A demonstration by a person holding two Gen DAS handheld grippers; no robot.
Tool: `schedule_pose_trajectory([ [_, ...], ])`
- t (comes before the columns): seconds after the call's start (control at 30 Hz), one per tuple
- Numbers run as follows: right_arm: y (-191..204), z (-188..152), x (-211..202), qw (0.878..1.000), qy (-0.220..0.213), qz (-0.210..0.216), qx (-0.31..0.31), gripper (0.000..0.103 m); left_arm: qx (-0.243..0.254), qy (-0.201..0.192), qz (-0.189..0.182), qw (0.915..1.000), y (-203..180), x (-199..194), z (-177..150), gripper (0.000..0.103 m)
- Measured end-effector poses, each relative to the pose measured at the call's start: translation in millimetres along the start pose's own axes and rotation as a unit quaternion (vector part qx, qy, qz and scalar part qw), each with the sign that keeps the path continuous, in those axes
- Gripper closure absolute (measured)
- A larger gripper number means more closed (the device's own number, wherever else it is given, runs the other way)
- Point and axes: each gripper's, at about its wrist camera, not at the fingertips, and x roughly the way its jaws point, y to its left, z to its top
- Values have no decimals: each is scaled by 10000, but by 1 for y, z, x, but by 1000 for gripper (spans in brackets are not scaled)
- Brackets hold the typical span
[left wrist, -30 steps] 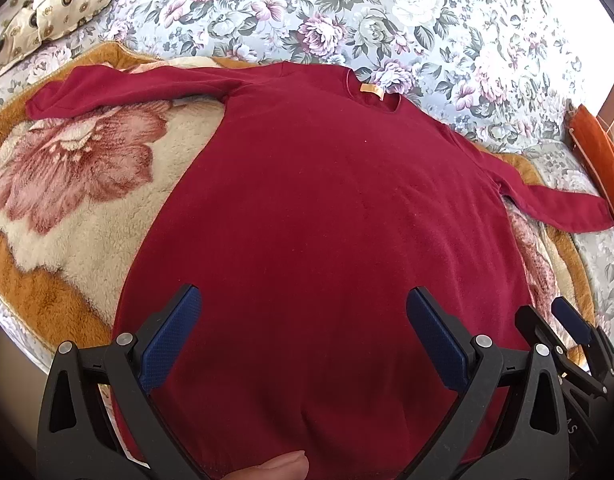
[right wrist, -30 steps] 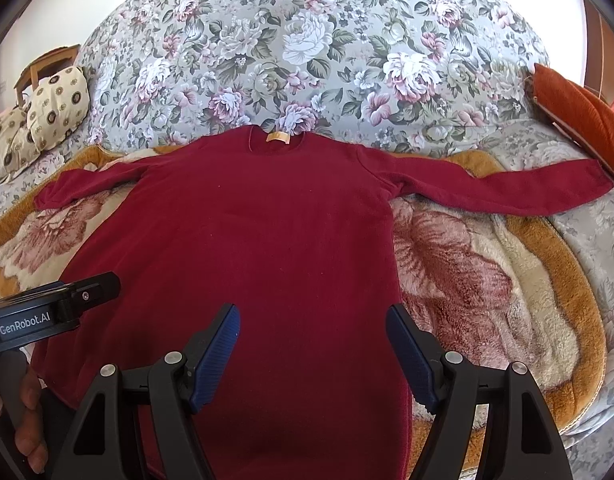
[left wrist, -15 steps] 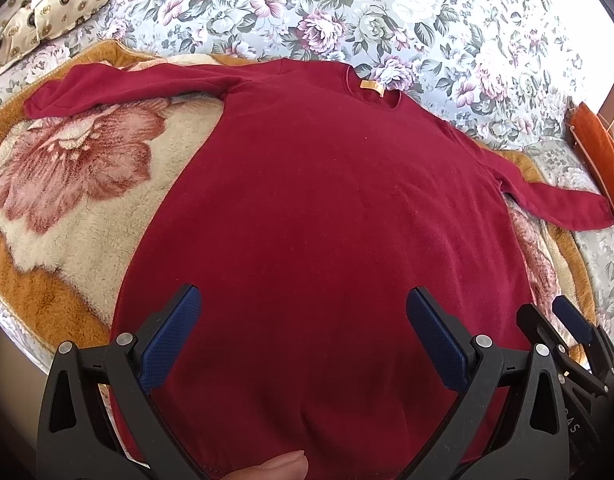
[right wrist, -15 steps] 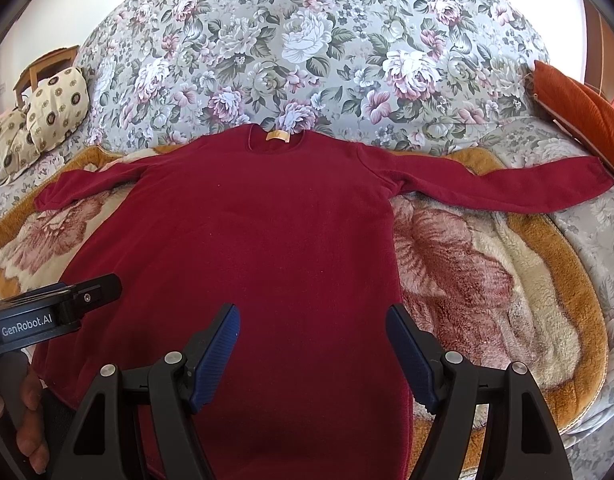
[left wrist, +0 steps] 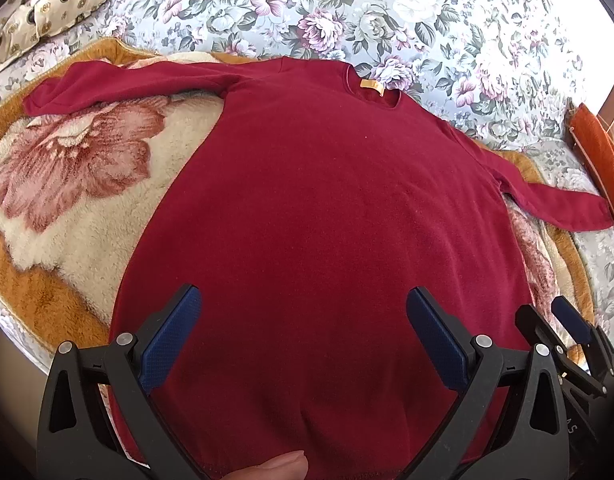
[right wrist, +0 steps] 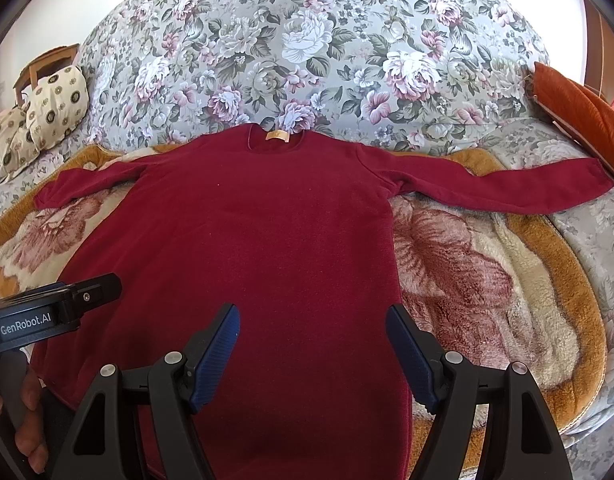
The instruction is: Fold small clothes
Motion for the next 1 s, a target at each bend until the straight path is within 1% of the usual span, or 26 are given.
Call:
schedule_pose_trajectory([
  [1.0,0,-2,3,10000,-13,-4,-6,30,-25,18,-18,10000,0,-1,-1,0],
])
